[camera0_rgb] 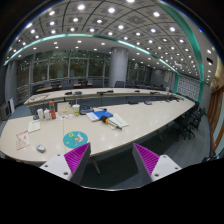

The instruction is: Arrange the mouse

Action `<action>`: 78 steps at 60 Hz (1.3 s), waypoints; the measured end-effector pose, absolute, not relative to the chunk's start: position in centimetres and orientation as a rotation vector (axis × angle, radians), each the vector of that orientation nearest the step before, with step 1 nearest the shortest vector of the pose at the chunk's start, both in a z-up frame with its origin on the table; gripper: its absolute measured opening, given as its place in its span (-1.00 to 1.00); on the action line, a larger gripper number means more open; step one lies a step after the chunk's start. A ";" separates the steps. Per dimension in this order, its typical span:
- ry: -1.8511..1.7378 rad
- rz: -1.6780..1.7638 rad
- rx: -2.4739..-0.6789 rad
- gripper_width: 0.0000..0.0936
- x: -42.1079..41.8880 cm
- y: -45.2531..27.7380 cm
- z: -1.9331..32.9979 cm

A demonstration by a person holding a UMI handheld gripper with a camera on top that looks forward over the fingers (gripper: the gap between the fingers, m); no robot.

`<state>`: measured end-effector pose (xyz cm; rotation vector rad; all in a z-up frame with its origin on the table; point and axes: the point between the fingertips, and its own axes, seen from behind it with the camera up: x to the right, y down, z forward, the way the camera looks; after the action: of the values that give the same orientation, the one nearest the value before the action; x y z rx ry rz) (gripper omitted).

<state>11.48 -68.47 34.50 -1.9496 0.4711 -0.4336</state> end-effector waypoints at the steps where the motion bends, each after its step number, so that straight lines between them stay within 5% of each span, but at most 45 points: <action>1: 0.473 -0.432 -1.952 0.83 11.5 -68.5 34.4; 11: 0.483 -0.410 -2.006 0.83 11.0 -68.6 30.8; 26: 0.433 -0.351 -2.141 0.83 5.6 -66.9 20.5; 46: 0.186 -0.141 -2.216 0.83 -12.1 -53.6 8.3; 61: 0.055 -0.065 -2.229 0.83 -23.2 -40.3 2.5; 78: 0.047 -0.150 -2.252 0.83 -25.5 -30.4 -1.0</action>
<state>-25.47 -30.44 -0.98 -2.2519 0.0466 -0.1504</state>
